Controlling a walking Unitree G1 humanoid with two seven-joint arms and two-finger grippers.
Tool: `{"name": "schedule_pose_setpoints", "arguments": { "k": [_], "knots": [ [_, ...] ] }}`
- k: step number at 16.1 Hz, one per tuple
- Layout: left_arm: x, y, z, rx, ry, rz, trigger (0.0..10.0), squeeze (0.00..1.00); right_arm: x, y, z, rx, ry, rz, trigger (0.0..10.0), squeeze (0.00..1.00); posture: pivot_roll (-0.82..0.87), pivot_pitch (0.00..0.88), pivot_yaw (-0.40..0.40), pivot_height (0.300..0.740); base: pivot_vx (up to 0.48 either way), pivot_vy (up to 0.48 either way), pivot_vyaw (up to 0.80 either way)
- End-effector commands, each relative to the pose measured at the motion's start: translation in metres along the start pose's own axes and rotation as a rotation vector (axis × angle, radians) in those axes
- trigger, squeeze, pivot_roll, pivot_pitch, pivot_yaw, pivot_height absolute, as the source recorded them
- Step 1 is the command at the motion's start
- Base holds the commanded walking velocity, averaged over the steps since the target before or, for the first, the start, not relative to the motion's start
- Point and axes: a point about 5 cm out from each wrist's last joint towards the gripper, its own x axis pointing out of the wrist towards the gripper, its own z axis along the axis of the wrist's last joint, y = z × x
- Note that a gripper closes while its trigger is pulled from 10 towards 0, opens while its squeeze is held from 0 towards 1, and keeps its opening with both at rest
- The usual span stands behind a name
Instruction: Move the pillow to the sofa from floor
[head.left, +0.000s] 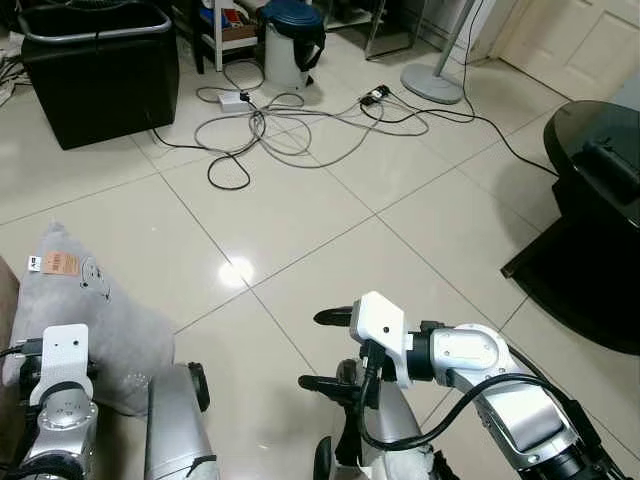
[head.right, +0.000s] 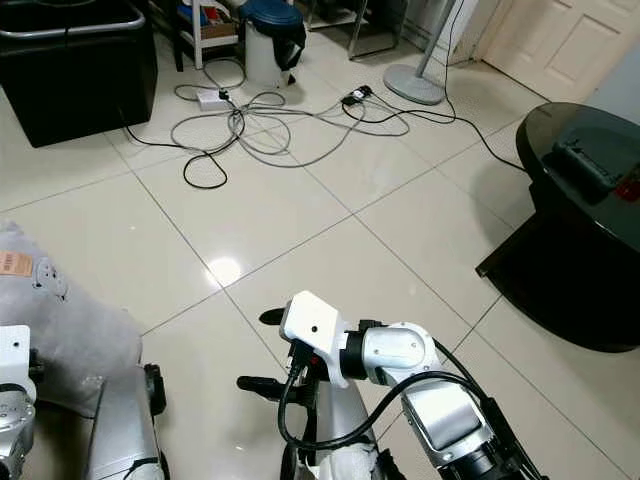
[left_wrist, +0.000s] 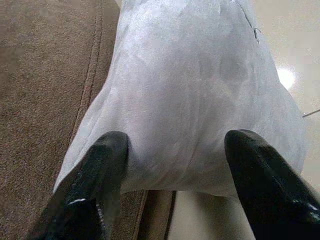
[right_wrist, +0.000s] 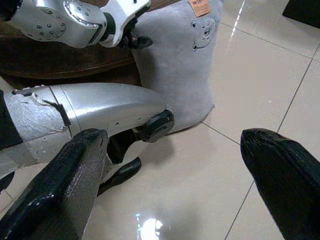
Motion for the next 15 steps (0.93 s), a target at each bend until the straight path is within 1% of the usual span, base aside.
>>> {"name": "schedule_pose_setpoints", "arguments": {
  "k": [1,5,10,11,12,13,14,15],
  "knots": [
    [-0.004,-0.003,-0.008,0.007,0.019,0.014,0.0,0.0,-0.005,0.002,-0.001,0.003,-0.003,-0.006,10.0,0.0,-0.08,0.068,-0.214,0.541,0.0,0.0,0.0],
    [-0.004,-0.001,-0.007,0.039,-0.001,0.043,0.0,0.0,-0.007,0.003,-0.001,0.001,-0.01,-0.012,10.0,0.0,-0.08,0.049,-0.203,0.541,0.0,0.0,0.0],
    [-0.003,0.0,-0.004,0.051,-0.017,0.049,0.0,0.0,-0.008,0.005,-0.001,0.001,-0.013,-0.018,10.0,0.0,-0.08,0.04,-0.197,0.541,0.0,0.0,0.0],
    [-0.003,-0.001,-0.001,0.046,-0.041,0.059,0.0,0.0,-0.008,0.004,-0.002,0.0,-0.013,-0.022,10.0,0.0,-0.08,0.036,-0.193,0.541,0.0,0.0,0.0],
    [-0.003,0.0,0.004,0.022,-0.077,0.069,0.0,0.0,-0.008,0.004,-0.002,-0.001,-0.014,-0.024,10.0,0.0,-0.08,0.036,-0.193,0.541,0.0,0.0,0.0],
    [-0.003,0.0,0.015,-0.015,-0.158,0.077,0.0,0.0,-0.008,0.003,-0.002,-0.002,-0.015,-0.027,10.0,0.0,-0.07,0.034,-0.191,0.541,0.0,0.0,0.0],
    [-0.003,-0.001,0.033,-0.048,-0.281,0.069,0.0,0.0,-0.007,0.002,-0.001,-0.003,-0.018,-0.031,10.0,0.0,-0.07,0.034,-0.191,0.541,0.0,0.0,0.0],
    [-0.003,0.0,0.043,-0.059,-0.338,0.073,0.0,0.0,-0.007,0.001,-0.001,-0.005,-0.019,-0.034,10.0,0.0,-0.07,0.027,-0.188,0.541,0.0,0.0,0.0]
  ]
}}
